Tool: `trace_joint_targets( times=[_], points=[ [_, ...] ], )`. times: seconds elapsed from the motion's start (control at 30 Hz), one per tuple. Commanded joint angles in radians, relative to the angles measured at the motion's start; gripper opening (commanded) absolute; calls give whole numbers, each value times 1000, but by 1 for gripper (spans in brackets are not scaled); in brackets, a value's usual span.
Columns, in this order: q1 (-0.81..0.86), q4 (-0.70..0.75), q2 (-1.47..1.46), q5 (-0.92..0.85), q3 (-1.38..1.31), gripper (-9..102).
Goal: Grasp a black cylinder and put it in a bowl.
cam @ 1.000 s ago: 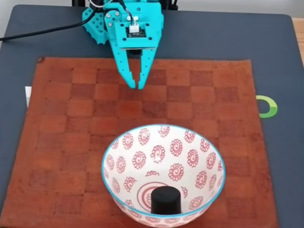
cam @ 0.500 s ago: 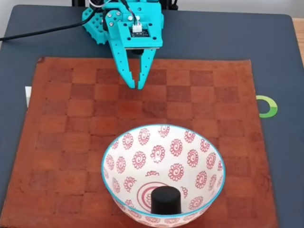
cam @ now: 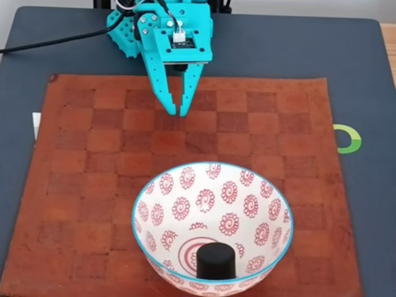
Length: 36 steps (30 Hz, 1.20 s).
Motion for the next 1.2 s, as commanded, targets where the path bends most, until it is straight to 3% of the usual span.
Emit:
trace_joint_targets(
  times=[0.0,1.17],
  points=[
    [3,0,12,-8,-3,1],
    [5,0,11,-8,-2,1]
  ],
)
